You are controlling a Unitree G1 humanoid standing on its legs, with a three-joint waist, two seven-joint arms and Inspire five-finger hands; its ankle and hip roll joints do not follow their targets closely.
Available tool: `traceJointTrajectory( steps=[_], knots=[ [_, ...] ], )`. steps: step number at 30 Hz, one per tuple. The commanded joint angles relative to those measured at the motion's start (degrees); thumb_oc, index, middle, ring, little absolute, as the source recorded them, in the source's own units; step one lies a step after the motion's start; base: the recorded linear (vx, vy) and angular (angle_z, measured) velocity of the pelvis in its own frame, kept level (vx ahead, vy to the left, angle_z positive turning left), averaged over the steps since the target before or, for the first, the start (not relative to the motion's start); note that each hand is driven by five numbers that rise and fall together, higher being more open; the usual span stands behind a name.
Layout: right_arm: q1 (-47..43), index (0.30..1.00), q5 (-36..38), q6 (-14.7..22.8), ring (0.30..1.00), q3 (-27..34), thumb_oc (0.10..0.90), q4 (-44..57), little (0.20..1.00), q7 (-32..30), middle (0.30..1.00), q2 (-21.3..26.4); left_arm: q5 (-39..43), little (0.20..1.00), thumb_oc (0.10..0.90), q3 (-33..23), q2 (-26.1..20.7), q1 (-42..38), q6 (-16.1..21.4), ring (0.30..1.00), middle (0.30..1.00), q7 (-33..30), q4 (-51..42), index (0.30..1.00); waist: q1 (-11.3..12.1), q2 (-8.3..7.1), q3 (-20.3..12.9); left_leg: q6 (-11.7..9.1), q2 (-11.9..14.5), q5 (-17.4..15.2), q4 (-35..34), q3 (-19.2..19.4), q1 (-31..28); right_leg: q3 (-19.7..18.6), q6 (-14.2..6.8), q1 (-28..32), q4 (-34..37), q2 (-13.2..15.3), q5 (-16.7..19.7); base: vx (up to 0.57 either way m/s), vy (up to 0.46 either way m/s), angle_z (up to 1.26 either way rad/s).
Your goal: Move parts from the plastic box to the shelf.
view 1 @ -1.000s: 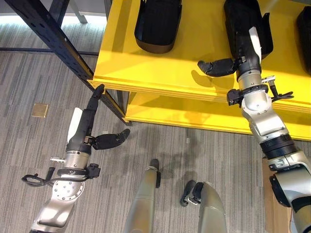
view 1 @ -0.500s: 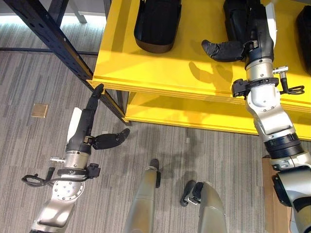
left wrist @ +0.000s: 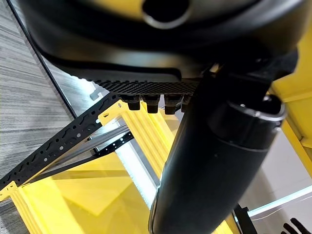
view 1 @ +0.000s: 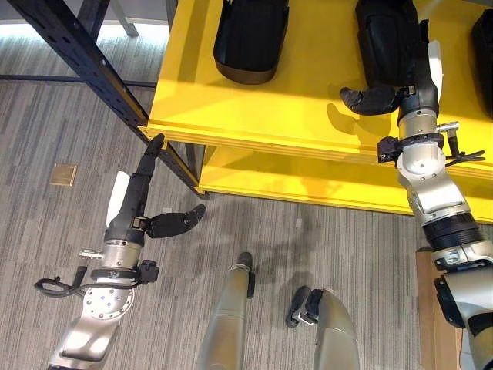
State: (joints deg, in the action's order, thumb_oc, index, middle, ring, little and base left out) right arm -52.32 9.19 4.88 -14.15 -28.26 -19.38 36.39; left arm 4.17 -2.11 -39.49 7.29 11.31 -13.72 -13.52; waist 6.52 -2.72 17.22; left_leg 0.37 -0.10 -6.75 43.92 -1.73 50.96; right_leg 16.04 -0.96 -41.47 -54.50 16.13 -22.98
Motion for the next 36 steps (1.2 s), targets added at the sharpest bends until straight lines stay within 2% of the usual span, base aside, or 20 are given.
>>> traceJointTrajectory(
  steps=[1,17,36],
  knots=[
    [-9.34,1.0,-0.26,4.18,1.0,1.12,0.9,-0.64,1.0,-3.08,1.0,4.12,1.11,1.0,0.9,-2.24,-0.28,-0.81,6.45,1.0,1.0,-3.53,-5.99,1.0,0.08,-0.2,-4.3,0.04,1.75,-5.96,-0.07,-1.52,-1.83,-4.28,-2.58,-0.34,5.76,-0.9,5.21,0.0,0.0,0.0],
    [-14.98,1.0,1.17,3.29,1.0,-2.04,0.9,-9.05,1.0,-3.04,1.0,5.43,2.4,1.0,0.9,-2.44,-0.96,-0.14,6.57,1.0,1.0,-2.87,-5.88,1.0,0.93,0.3,-3.76,0.09,1.32,-5.78,-0.05,-1.71,-1.05,-4.2,-2.8,-1.29,5.28,-0.57,5.26,0.0,0.0,0.0],
    [-15.5,1.0,6.43,3.83,1.0,-1.89,0.9,-13.16,1.0,-2.56,1.0,2.52,3.19,1.0,0.9,-2.35,-1.42,0.08,6.35,1.0,1.0,-3.03,-5.78,1.0,1.33,0.93,-3.37,0.12,1.16,-5.64,0.03,-1.68,-0.35,-4.14,-2.84,-1.92,4.95,-0.46,5.26,0.0,0.0,0.0]
  ],
)
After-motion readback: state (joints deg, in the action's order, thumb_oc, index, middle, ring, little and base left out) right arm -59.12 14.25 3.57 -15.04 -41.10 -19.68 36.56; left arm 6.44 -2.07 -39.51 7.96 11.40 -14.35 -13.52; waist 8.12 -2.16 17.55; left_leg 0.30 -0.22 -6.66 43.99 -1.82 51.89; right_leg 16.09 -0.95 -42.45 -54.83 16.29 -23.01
